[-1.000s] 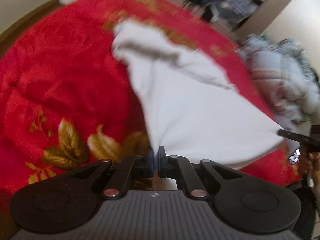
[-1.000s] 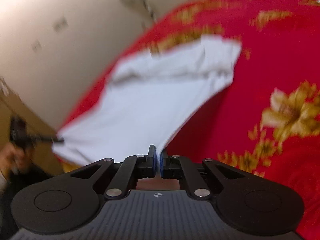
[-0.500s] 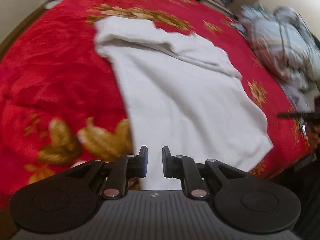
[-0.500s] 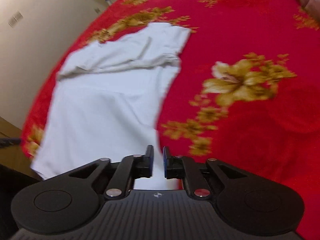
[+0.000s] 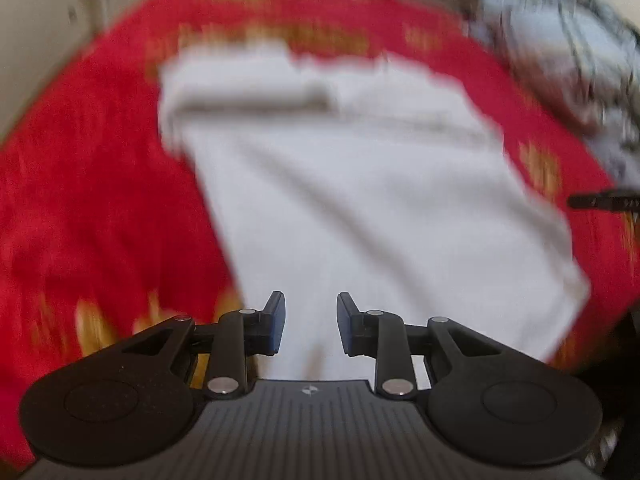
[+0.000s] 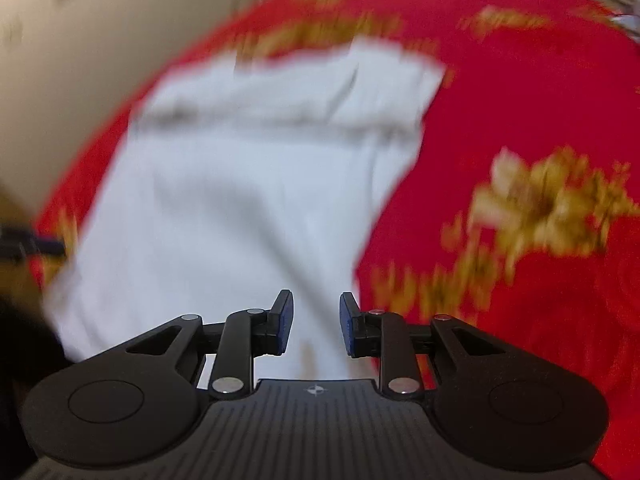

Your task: Fold small clothes

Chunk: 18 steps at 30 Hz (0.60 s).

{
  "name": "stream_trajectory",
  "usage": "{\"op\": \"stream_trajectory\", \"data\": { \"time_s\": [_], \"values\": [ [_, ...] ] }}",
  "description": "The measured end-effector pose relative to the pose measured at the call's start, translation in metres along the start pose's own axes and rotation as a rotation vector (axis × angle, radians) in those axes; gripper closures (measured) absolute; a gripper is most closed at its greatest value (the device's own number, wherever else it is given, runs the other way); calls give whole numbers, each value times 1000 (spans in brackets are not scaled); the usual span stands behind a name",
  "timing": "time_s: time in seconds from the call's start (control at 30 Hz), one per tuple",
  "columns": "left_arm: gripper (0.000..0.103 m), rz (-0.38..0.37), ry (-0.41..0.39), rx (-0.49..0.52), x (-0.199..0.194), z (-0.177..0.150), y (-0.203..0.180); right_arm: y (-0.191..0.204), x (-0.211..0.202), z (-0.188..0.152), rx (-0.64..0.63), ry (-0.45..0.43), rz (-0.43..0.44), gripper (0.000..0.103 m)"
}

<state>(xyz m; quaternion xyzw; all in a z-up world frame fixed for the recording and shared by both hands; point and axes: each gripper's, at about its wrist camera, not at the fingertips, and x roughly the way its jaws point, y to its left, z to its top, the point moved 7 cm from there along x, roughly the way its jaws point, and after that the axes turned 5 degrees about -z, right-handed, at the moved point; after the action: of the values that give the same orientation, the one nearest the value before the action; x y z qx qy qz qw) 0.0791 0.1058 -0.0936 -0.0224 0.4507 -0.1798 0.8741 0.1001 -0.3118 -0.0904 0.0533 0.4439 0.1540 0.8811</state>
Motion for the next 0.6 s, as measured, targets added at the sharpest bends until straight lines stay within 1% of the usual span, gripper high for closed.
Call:
{"op": "stream_trajectory", "data": {
  "time_s": [0.03,0.1,0.17,0.23,0.3,0.37,0.47,0.5,0.53,0.6],
  "values": [
    [72,5,-51,5,-1,18,-5,-2,-2,12,38,-44,-6,76],
    [73,4,-122,24,3,52,-17,-8,-5,42,120,-145,-42,76],
    [73,2,-186,57,15,86,-37,-9,-9,71,195,-255,-59,76],
    [73,3,-226,101,38,118,-62,-12,-9,91,256,-350,-70,76],
    [73,14,-246,130,69,142,-81,-10,-5,104,241,-408,-111,76],
    [73,20,-239,131,105,161,-100,-8,2,108,191,-414,-163,76],
    [71,-12,-195,101,158,172,-125,-21,12,112,214,-372,-196,76],
    [64,-19,-181,95,176,175,-131,-26,15,113,222,-356,-210,76],
    [53,-27,-158,88,193,176,-140,-30,17,115,226,-345,-225,76],
    [46,-31,-124,87,221,175,-151,-36,20,118,227,-343,-245,76]
  ]
}}
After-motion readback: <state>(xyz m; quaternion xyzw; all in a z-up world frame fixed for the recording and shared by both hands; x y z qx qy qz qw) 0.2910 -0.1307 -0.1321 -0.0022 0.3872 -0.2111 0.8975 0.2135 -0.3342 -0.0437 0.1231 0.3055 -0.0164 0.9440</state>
